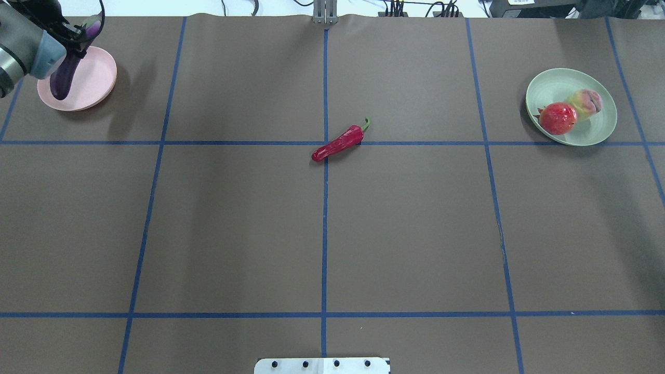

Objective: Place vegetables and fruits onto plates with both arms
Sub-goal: 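Carry the purple eggplant with the left gripper onto the pink plate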

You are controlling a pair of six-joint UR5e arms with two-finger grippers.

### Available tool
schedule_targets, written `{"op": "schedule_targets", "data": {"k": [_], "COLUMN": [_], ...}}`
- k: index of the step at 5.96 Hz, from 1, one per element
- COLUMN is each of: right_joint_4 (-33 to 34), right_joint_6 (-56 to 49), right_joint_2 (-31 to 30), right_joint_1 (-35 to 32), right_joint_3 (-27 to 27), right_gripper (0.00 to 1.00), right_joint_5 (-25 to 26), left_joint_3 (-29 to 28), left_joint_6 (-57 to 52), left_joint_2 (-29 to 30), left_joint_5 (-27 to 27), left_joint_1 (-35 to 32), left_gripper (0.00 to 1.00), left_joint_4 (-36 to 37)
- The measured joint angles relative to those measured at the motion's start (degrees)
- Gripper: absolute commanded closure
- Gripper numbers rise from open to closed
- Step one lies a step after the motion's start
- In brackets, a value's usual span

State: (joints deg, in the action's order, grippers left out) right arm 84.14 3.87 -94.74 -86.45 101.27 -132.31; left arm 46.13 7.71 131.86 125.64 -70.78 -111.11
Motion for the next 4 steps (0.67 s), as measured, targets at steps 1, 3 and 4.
{"op": "schedule_targets", "data": {"k": [1,3,4], "right_joint_4": [0.04,0.04,0.00], "right_joint_6": [0.00,0.07,0.08], "right_joint_2": [0.08,0.16,0.14], "right_joint_1": [0.03,0.05,0.05], "right_joint_3": [-0.01,0.07,0.12], "right_gripper": [0.00,0.00,0.00], "right_joint_5": [-0.04,-0.12,-0.14], "left_joint_3": [-0.06,3.20,7.65], "left_joint_6": [0.20,4.04,9.35], "left_joint_2": [-1.57,-2.09,-1.70], "left_joint_5": [-0.07,0.25,0.35], "left_joint_1": [0.37,0.57,1.53], "left_gripper": [0.00,0.00,0.00], "left_joint_4": [-1.97,-1.94,0.51]}}
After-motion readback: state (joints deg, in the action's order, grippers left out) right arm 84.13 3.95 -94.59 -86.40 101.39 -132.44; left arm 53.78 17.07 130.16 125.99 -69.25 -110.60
